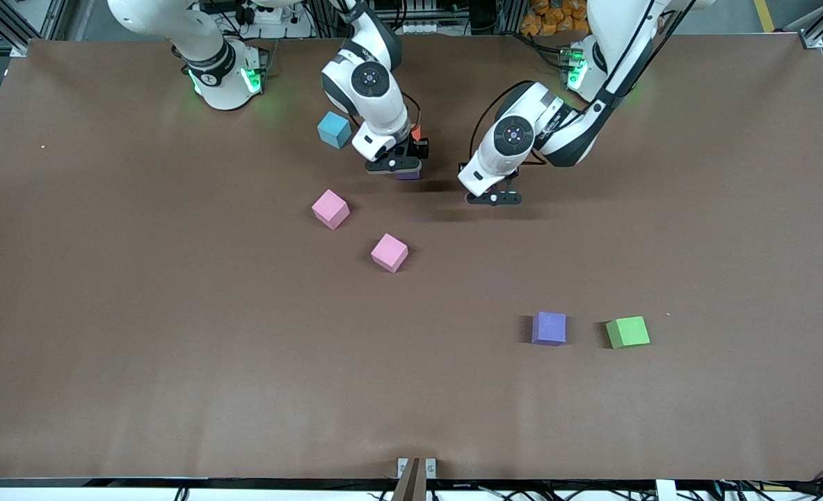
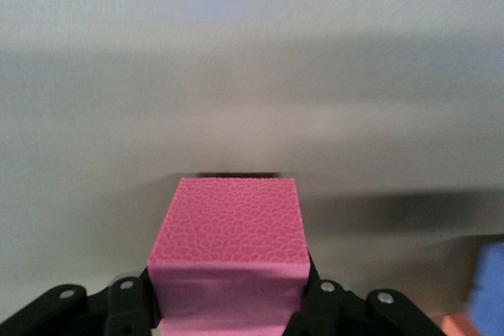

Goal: Arrange blocks into number 1

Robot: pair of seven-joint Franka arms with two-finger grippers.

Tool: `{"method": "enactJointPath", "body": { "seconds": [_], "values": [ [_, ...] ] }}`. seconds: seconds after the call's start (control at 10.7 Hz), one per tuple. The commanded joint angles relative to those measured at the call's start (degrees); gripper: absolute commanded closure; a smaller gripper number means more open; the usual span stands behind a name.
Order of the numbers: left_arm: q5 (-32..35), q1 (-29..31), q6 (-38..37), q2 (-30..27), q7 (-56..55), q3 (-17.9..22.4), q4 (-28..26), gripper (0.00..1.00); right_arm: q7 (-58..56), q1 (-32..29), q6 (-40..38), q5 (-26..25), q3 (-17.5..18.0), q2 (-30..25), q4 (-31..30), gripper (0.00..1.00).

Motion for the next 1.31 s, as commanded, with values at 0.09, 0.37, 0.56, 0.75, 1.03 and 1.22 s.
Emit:
{"method": "enactJointPath", "body": {
  "seconds": [0.09,0.37,0.56,0.75,1.03,1.22],
  "values": [
    [-1.0,-1.9,-2.2,-2.3,-2.7,-0.2,4.3,1.0,1.3,-0.4,0.4,-1.1,0.0,0.0,0.3,0.0],
    [-1.1,-4.0,-3.7,-1.9,-5.6,-0.3,8.8,1.0,-0.4,-7.3,-0.4,-1.2,3.3,-5.5,-2.8,0.0],
    [-1.1,-4.2,-3.8,-2.0,-5.5,-0.3,9.8,1.0,-10.0,-13.2,-4.3,-1.2,3.5,-10.4,-6.0,0.0],
    [-1.0,-4.7,-3.7,-0.8,-5.1,-0.2,11.5,1.0,-16.8,-18.2,-11.0,-1.2,3.5,-14.4,-6.8,0.0],
    [-0.4,-8.8,-3.7,3.0,-4.7,0.0,16.7,1.0,-25.0,-25.1,-12.8,-1.2,3.4,-14.6,-8.0,0.0],
    [-0.2,-12.3,-3.7,6.0,-3.9,2.4,20.3,1.0,-25.9,-31.9,-13.2,-1.0,3.5,-14.3,-8.0,0.0]
  ]
}}
